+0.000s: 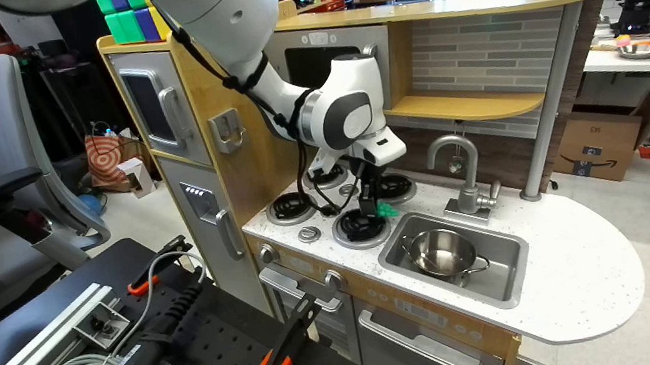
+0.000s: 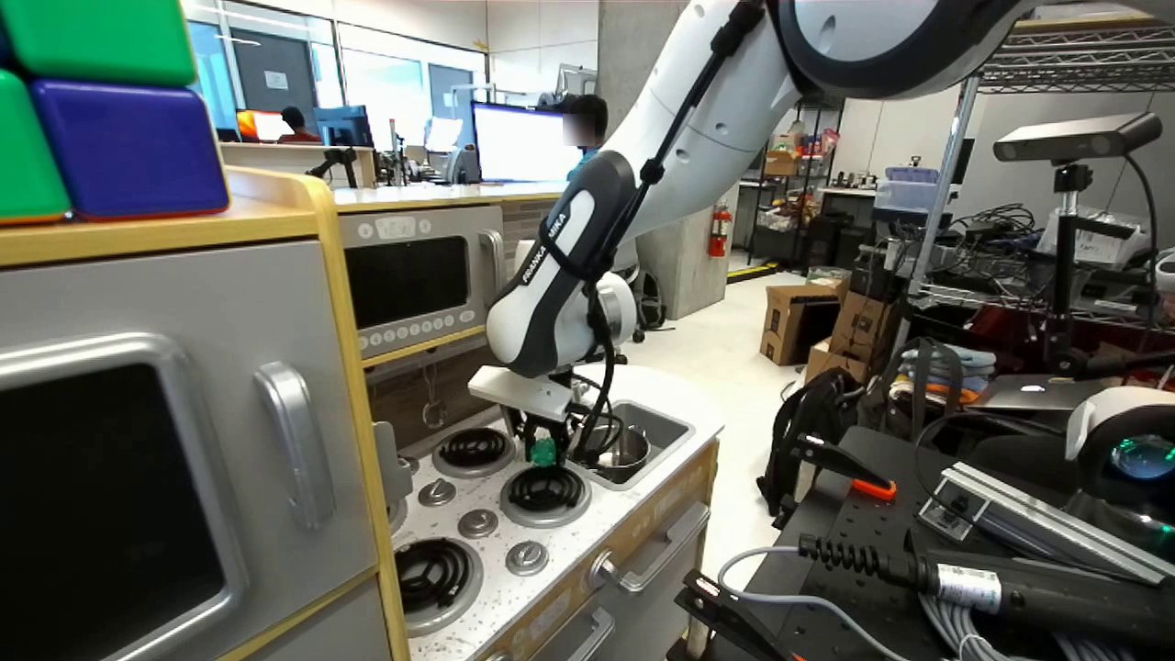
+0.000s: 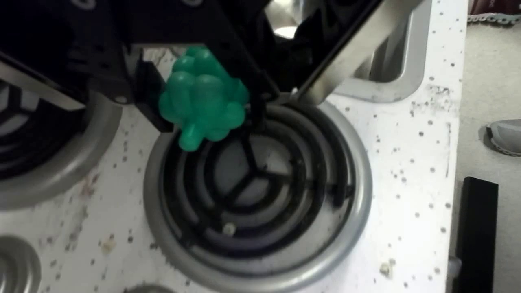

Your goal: Put the plastic grapes in the pot in the sink

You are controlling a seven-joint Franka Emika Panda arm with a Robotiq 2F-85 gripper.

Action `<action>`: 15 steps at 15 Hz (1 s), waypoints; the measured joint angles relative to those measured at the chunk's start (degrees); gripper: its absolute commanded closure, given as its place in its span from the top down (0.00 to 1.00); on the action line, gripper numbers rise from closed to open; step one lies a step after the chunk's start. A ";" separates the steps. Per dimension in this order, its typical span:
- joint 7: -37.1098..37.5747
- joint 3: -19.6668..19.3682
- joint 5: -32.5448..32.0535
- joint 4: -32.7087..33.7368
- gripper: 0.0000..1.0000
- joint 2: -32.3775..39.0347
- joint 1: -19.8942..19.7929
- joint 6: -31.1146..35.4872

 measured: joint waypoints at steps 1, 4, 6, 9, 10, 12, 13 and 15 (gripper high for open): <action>0.39 -0.51 0.91 -2.07 0.25 -1.10 -0.85 2.42; 1.67 -1.90 3.35 -6.77 0.25 -3.97 -3.09 5.88; 3.01 -2.87 4.49 -7.88 0.25 -4.87 -4.25 5.74; 7.21 -4.36 4.84 -7.22 0.25 -4.52 -5.00 4.06; 9.10 -4.87 4.84 -6.34 0.25 -4.07 -5.06 2.61; 12.71 -5.70 4.84 -3.77 0.25 -2.58 -5.08 -0.94; 14.33 -5.91 4.84 -2.32 0.25 -1.62 -5.09 -2.67; 17.21 -6.02 4.80 0.64 0.25 0.57 -5.15 -5.25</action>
